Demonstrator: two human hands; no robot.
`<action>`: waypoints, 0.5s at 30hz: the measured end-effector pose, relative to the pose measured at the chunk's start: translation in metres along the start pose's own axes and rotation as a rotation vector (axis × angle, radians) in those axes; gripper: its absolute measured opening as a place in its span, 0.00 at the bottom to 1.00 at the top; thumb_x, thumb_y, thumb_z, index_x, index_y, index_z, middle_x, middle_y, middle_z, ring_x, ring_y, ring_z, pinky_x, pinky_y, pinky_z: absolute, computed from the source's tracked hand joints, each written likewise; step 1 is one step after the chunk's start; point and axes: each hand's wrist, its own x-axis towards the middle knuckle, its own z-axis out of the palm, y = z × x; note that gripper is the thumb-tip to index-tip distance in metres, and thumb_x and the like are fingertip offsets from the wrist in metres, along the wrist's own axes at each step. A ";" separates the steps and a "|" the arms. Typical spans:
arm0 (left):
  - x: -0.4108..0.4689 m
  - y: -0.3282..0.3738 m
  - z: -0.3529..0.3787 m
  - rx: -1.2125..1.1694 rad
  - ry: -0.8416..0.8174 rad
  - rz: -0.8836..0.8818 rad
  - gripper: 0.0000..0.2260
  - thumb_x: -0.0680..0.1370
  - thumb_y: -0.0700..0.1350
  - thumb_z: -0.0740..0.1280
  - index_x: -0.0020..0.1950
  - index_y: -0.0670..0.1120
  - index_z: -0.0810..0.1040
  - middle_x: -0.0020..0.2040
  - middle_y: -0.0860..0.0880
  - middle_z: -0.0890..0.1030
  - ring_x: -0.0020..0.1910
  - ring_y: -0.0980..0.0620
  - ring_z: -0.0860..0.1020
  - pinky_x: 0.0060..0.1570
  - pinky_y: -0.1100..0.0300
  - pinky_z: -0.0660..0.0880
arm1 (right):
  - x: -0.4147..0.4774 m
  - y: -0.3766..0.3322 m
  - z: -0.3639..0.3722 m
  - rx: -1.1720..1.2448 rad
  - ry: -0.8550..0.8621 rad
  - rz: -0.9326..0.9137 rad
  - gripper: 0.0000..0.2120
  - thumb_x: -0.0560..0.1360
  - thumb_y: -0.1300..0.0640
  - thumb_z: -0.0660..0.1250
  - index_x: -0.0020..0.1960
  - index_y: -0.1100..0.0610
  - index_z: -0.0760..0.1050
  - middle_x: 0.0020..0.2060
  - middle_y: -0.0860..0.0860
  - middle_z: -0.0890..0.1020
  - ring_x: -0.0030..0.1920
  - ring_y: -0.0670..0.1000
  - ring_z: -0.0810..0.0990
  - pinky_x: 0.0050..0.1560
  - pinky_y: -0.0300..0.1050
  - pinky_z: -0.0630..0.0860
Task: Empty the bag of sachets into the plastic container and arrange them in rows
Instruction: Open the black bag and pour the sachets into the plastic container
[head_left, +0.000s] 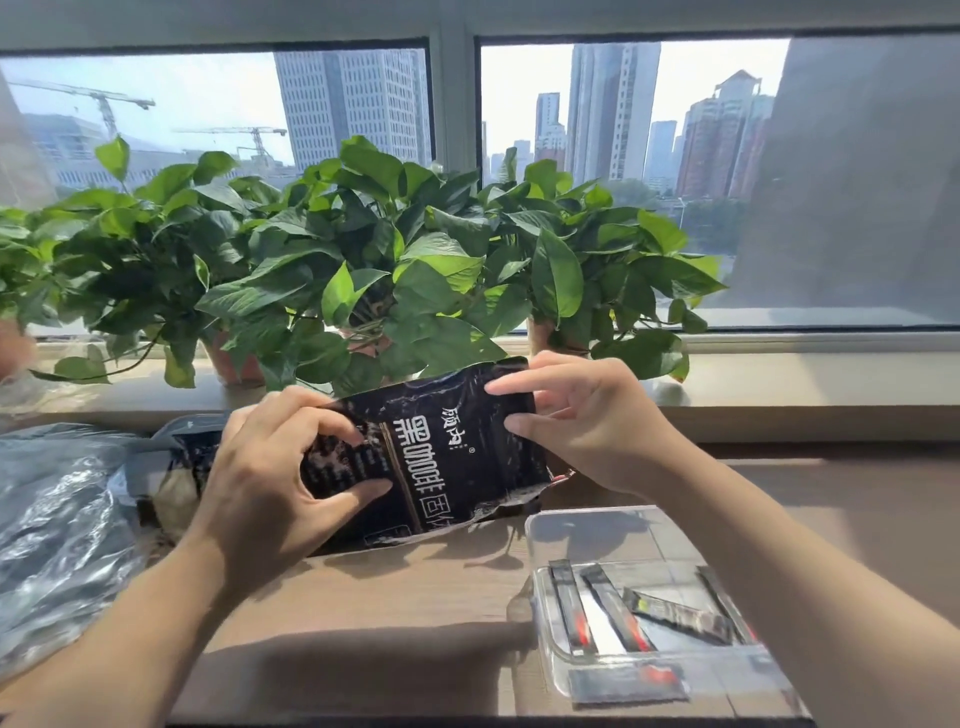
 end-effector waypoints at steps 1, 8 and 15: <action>0.004 0.001 -0.003 0.002 -0.011 0.004 0.23 0.67 0.60 0.72 0.47 0.41 0.81 0.50 0.45 0.81 0.51 0.44 0.79 0.54 0.41 0.74 | 0.001 0.000 -0.001 0.006 0.003 0.001 0.15 0.73 0.67 0.74 0.57 0.54 0.85 0.37 0.44 0.75 0.35 0.45 0.69 0.39 0.34 0.70; 0.022 0.013 -0.015 -0.089 -0.110 0.034 0.22 0.65 0.61 0.72 0.47 0.44 0.80 0.49 0.50 0.79 0.49 0.48 0.78 0.50 0.41 0.77 | -0.007 -0.001 -0.013 0.086 0.007 0.052 0.17 0.73 0.66 0.74 0.58 0.50 0.85 0.41 0.47 0.76 0.32 0.51 0.67 0.38 0.38 0.71; 0.053 0.025 -0.004 -0.270 -0.310 0.111 0.20 0.66 0.64 0.76 0.49 0.54 0.78 0.49 0.59 0.78 0.49 0.57 0.79 0.50 0.59 0.75 | -0.042 0.013 -0.035 0.139 0.047 0.155 0.18 0.74 0.64 0.74 0.59 0.47 0.84 0.40 0.40 0.75 0.30 0.54 0.68 0.36 0.42 0.72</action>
